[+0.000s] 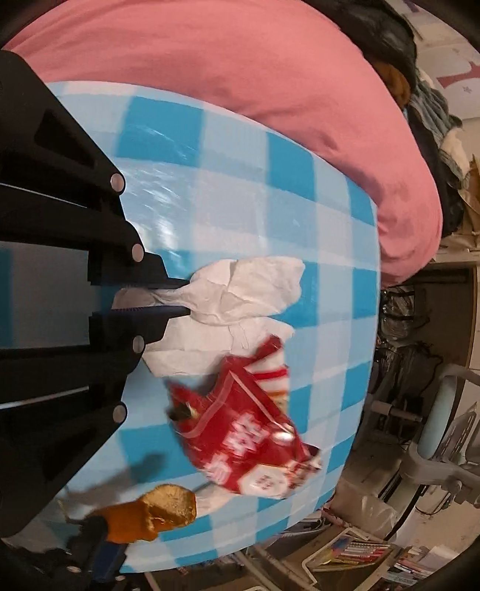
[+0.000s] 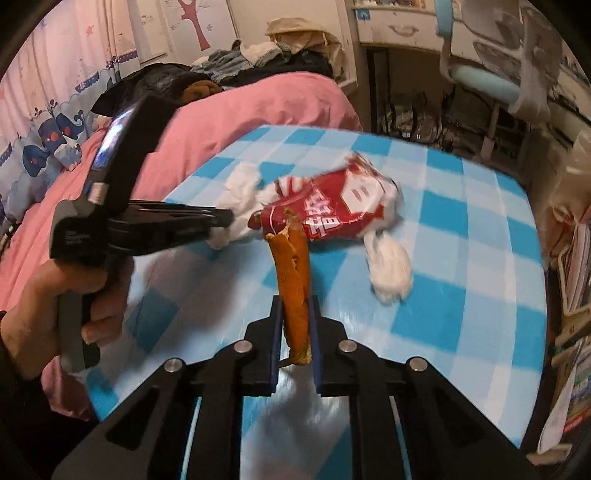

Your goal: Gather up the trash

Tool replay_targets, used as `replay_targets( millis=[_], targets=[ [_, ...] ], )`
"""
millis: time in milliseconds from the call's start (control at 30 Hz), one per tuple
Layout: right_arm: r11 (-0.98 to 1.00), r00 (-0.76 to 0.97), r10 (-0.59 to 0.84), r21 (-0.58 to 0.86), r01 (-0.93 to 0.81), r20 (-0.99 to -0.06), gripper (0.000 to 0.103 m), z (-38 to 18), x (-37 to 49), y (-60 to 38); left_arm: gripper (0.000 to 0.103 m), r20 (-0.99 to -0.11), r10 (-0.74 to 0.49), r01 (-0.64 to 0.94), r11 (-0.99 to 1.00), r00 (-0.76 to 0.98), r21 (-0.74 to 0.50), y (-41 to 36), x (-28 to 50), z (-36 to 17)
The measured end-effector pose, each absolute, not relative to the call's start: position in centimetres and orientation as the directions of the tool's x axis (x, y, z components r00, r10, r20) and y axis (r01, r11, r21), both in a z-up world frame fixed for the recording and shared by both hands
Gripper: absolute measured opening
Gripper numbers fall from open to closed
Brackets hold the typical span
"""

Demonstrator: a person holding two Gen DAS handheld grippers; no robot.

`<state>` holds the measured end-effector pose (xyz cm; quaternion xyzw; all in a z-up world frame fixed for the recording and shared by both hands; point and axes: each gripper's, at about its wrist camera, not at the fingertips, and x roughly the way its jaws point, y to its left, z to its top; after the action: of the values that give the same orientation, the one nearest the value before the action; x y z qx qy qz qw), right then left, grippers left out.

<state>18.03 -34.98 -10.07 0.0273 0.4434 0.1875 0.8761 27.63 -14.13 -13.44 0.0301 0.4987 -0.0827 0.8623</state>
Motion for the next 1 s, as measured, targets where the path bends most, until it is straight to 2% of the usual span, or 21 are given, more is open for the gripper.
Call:
replay_targets(
  millis=[200, 367, 667, 833, 900, 967, 1000],
  targets=[
    [0.93, 0.466, 0.348, 0.237, -0.281, -0.813, 0.014, -11.0, 15.6, -35.1, 0.007, -0.872, -0.157, 0.161, 0.983, 0.464, -0.092, -10.4, 22.7, -12.6],
    [0.939, 0.45, 0.322, 0.22, -0.264, -0.833, 0.014, -11.2, 13.6, -34.8, 0.008, -0.863, -0.166, 0.17, 0.981, 0.477, -0.095, -8.8, 18.1, -11.6],
    [0.948, 0.446, 0.282, 0.176, -0.264, -0.85, 0.016, -11.3, 11.2, -33.6, 0.008, -0.854, -0.096, 0.199, 0.98, 0.511, 0.009, -8.7, 12.9, -10.5],
    [0.952, 0.452, 0.266, 0.159, -0.26, -0.851, 0.016, -11.3, 10.9, -33.3, 0.019, -0.847, -0.066, 0.212, 0.976, 0.528, 0.057, -8.9, 11.7, -10.2],
    [0.955, 0.457, 0.26, 0.157, -0.251, -0.85, 0.018, -11.3, 10.8, -33.3, 0.027, -0.842, -0.058, 0.214, 0.974, 0.537, 0.069, -9.0, 11.4, -10.1],
    [0.957, 0.462, 0.256, 0.156, -0.244, -0.849, 0.026, -11.3, 10.7, -33.4, 0.035, -0.836, -0.059, 0.218, 0.973, 0.546, 0.074, -9.0, 11.1, -9.9],
    [0.958, 0.466, 0.253, 0.153, -0.241, -0.848, 0.027, -11.3, 10.7, -33.4, 0.04, -0.832, -0.059, 0.22, 0.973, 0.551, 0.077, -9.1, 11.0, -9.7]
  ],
)
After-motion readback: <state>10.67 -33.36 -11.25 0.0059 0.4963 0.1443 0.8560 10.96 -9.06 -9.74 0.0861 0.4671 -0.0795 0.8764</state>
